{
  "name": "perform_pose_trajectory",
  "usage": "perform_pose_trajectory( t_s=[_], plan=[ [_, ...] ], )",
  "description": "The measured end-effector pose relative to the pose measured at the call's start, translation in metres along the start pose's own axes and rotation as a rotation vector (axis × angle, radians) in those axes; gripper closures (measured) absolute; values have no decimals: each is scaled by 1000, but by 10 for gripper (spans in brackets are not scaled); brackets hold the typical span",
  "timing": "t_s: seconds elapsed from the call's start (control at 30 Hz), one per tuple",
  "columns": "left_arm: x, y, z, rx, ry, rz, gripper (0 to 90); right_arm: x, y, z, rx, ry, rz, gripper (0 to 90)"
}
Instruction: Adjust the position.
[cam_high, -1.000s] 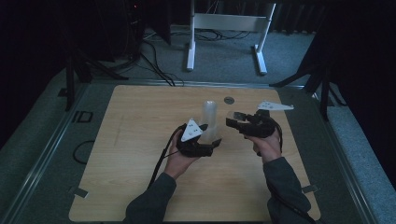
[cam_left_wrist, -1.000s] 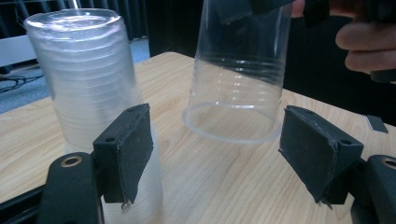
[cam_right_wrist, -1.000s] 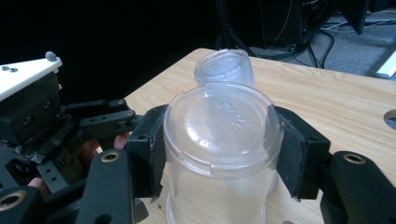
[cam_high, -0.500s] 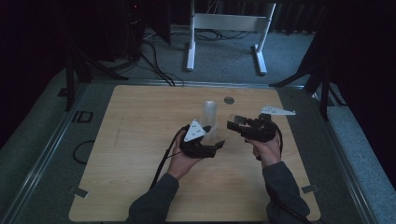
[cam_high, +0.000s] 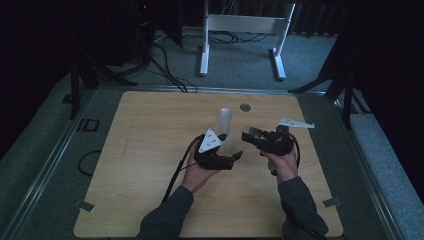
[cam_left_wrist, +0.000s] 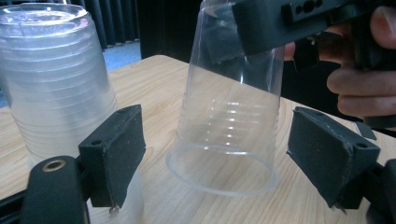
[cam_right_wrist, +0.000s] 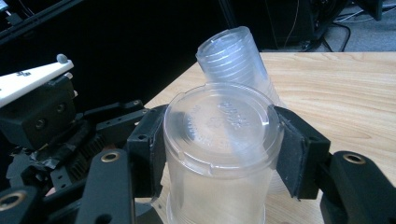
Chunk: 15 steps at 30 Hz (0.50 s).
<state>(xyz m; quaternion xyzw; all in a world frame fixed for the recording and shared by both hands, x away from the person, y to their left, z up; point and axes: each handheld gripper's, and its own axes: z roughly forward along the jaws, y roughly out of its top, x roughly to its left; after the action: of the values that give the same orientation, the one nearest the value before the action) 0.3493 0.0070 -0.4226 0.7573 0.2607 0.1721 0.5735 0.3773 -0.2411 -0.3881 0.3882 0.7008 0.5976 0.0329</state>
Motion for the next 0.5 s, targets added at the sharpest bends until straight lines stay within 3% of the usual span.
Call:
perform_pose_trajectory(
  t_s=[0.23,0.5],
  plan=[
    [-2,-2,4,1,-15,2,161,-2,-2,1,-13,21,27,415],
    [-2,-3,9,-9,-2,6,152,-3,-3,2,-22,49,57,416]
  ],
)
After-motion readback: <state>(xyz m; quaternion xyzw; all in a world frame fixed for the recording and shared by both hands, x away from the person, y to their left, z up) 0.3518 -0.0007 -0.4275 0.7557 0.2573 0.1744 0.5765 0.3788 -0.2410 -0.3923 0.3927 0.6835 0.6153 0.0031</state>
